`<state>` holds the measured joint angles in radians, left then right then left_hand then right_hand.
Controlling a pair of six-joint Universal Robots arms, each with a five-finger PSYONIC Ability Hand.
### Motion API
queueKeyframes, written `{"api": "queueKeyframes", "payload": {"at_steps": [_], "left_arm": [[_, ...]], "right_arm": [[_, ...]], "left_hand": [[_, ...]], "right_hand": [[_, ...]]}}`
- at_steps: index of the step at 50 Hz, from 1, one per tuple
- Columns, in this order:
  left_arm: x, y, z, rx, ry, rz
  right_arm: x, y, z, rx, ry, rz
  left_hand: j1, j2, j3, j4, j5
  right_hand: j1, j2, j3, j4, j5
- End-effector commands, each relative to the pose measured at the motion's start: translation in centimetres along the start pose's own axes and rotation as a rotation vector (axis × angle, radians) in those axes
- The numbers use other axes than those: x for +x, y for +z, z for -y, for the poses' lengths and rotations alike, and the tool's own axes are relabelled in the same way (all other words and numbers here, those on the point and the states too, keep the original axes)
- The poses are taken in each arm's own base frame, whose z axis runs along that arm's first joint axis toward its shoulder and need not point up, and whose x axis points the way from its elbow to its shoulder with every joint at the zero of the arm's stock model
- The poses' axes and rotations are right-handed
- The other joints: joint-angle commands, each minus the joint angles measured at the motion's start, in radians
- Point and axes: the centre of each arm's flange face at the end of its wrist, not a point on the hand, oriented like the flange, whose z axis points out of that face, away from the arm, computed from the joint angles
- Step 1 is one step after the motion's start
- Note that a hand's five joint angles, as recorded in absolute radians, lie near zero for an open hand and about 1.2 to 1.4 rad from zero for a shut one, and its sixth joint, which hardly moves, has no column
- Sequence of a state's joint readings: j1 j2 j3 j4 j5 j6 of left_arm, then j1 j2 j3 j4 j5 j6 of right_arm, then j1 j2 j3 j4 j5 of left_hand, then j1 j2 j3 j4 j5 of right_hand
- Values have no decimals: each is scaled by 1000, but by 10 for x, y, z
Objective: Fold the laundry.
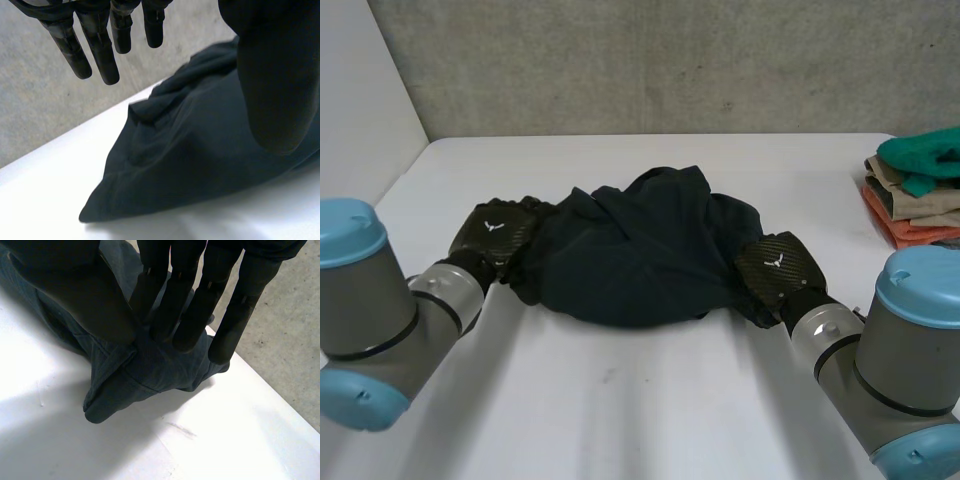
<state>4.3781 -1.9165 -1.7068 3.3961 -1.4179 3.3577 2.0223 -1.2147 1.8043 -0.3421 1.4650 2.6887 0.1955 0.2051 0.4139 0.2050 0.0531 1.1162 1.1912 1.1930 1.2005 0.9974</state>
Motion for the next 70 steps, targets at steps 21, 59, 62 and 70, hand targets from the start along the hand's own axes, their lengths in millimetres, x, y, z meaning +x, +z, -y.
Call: {"api": "queueKeyframes", "payload": {"at_steps": [21,59,62,70], "left_arm": [[-4,32,3,-44,138,-38],[27,-41,43,17,62,-30],[27,-41,43,19,59,-39],[27,-42,45,20,55,-37]], "right_arm": [[46,5,17,0,-5,-140],[25,5,-5,-231,307,122],[15,15,-23,-201,272,121],[21,46,-42,-138,200,-26]], "left_hand": [[1201,1191,982,1191,1169],[1201,1191,982,1191,1169],[1201,1191,982,1191,1169],[1201,1191,982,1191,1169]], "right_hand": [[280,205,203,196,224],[-942,-1017,-1018,-1026,-997],[-931,-1006,-1007,-1015,-986],[280,205,203,196,224]]}}
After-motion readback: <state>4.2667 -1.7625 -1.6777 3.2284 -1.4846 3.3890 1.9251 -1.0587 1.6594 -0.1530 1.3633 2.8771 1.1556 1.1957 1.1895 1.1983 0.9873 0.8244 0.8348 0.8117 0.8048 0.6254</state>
